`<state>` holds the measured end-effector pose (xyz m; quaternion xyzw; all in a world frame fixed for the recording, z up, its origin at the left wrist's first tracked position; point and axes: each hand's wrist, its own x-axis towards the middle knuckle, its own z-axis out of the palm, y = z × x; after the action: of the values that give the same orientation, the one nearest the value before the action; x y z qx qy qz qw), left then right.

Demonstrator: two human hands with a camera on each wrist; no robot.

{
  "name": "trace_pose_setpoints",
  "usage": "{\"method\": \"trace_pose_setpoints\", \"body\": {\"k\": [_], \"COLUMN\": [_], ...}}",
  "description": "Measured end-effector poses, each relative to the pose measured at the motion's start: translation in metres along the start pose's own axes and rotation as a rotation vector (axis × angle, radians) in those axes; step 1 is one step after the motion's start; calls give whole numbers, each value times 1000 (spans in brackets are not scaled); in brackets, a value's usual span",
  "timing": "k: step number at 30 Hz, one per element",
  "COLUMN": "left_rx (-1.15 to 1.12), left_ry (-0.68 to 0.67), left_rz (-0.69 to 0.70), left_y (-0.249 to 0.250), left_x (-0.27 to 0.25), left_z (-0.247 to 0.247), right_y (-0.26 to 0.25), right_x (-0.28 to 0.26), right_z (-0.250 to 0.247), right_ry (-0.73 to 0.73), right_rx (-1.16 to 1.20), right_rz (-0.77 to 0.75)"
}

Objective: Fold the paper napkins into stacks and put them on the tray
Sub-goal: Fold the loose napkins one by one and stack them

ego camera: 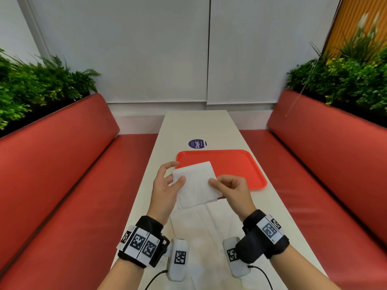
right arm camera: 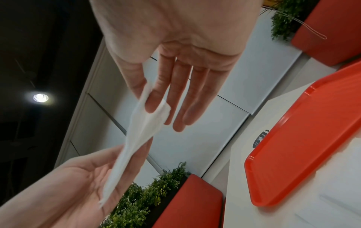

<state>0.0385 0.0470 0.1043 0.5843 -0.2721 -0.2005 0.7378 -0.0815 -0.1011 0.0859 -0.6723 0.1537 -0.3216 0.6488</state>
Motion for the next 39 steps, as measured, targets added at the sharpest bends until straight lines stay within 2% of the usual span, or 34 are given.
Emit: {"method": "trace_pose_setpoints", "body": {"k": [14, 18, 21, 24, 27, 31, 35, 39], "left_rx": [46, 86, 165, 209, 200, 318, 393, 316], "left_ry": [-39, -146, -240, -254, -202, -60, 111, 286], "left_rz": [38, 77, 102, 87, 35, 95, 109, 63], "left_y": [-10, -9, -12, -16, -15, -11, -9, -2], "left_x": [7, 1, -5, -8, -7, -3, -3, -4], "left_z": [0, 2, 3, -2, -9, -26, -69, -121], "right_y": [10, -6, -10, -4, 2, 9, 14, 23], "right_x": [11, 19, 23, 22, 19, 19, 22, 28], "right_z": [-2, 5, 9, 13, 20, 41, 56, 65], "right_ry": [-8, 9, -100, -124, -125, -165, -234, -188], "right_rx": [-40, -17, -120, -107, -102, -150, -263, -238], "right_rz": [-33, -19, -26, -47, -47, -15, -10, 58]}}
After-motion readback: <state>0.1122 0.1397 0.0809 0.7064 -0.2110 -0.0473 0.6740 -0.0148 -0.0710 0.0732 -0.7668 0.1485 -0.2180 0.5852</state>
